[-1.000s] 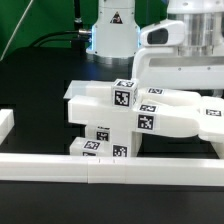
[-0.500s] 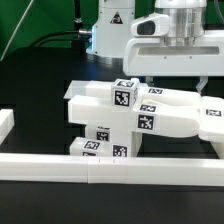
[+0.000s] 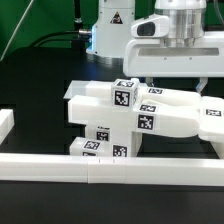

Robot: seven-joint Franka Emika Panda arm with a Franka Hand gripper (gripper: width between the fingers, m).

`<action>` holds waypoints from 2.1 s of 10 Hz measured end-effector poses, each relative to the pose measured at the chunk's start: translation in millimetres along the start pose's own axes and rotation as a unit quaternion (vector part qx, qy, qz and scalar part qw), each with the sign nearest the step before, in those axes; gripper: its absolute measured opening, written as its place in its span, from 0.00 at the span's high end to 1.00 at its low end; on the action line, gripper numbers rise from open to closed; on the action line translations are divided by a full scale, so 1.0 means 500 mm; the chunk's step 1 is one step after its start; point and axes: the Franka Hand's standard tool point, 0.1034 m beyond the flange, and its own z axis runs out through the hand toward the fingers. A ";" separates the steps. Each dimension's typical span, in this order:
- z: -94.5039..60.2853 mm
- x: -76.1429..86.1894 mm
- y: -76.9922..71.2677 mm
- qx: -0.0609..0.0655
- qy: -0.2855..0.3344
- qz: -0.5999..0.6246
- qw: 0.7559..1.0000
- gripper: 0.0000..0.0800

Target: Assemble chair

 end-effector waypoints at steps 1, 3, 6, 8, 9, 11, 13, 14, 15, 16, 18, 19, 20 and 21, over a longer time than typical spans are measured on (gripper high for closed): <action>0.007 -0.006 -0.008 0.000 -0.003 -0.002 1.000 0.19; 0.018 -0.015 -0.021 -0.002 -0.004 -0.009 1.000 0.19; 0.037 -0.022 -0.020 -0.006 -0.011 -0.015 1.000 0.19; 0.039 -0.008 -0.015 -0.006 -0.008 -0.015 1.000 0.34; 0.039 -0.008 -0.020 -0.005 -0.007 -0.017 1.000 0.51; 0.039 -0.009 -0.021 -0.005 -0.008 -0.018 1.000 0.65; 0.039 -0.009 -0.021 -0.005 -0.008 -0.018 1.000 0.65; 0.038 -0.007 -0.018 -0.005 -0.007 -0.018 1.000 0.65; 0.030 -0.002 -0.012 -0.005 -0.006 -0.018 1.000 0.65; 0.014 0.007 -0.005 -0.002 -0.005 -0.015 1.000 0.65; -0.034 0.019 -0.002 0.006 -0.011 -0.007 1.000 0.65; -0.055 0.027 0.005 0.009 -0.009 -0.002 1.000 0.65; -0.073 0.035 0.018 0.011 -0.017 -0.002 1.000 0.65; -0.096 0.049 0.034 0.015 -0.022 0.001 1.000 0.65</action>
Offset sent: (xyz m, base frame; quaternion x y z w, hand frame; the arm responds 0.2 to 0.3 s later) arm 0.0038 0.0081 -0.0124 -0.0158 0.0160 0.0006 0.9997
